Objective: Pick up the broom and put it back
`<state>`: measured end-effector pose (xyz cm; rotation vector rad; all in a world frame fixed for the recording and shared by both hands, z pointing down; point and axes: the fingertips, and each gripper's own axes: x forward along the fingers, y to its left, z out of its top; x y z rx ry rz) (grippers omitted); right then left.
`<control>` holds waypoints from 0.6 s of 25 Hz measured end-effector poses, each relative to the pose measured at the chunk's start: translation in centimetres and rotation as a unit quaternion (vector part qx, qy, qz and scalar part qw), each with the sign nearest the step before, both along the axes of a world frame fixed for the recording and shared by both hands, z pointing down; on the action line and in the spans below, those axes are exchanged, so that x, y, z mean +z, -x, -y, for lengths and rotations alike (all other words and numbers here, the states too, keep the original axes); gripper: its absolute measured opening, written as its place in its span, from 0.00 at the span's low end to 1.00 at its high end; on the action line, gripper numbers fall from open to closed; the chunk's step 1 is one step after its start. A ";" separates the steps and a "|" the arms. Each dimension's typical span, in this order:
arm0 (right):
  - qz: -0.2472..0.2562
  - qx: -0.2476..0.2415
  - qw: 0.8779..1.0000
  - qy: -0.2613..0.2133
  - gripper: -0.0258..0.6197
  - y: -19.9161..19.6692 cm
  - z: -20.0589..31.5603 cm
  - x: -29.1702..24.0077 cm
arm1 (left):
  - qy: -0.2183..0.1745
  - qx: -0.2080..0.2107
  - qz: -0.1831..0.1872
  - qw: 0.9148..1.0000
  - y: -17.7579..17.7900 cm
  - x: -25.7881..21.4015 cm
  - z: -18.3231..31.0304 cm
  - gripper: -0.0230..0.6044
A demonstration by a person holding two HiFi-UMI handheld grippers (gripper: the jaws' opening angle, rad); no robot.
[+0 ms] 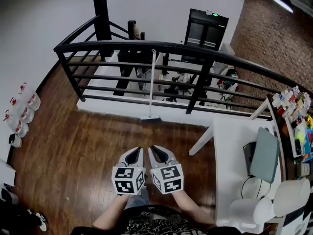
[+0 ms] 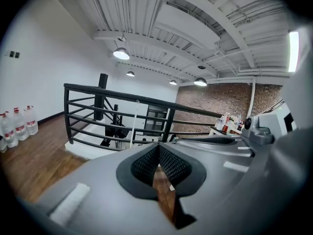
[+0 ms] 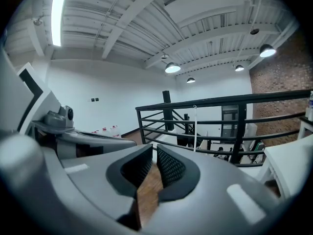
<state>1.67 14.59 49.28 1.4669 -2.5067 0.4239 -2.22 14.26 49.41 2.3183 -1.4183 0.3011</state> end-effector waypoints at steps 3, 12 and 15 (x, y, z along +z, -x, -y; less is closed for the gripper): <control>-0.004 0.010 1.000 0.002 0.06 1.0 4.1 -0.5 | 0.001 0.008 -0.003 1.000 1.1 -0.4 4.2 0.04; -0.026 0.023 0.999 0.001 0.05 5.4 15.3 -1.7 | 0.002 0.020 -0.020 1.000 5.8 -1.3 15.1 0.04; -0.035 0.025 0.999 -0.006 0.06 6.5 17.5 -2.1 | -0.002 0.022 -0.029 0.999 6.7 -1.6 17.5 0.04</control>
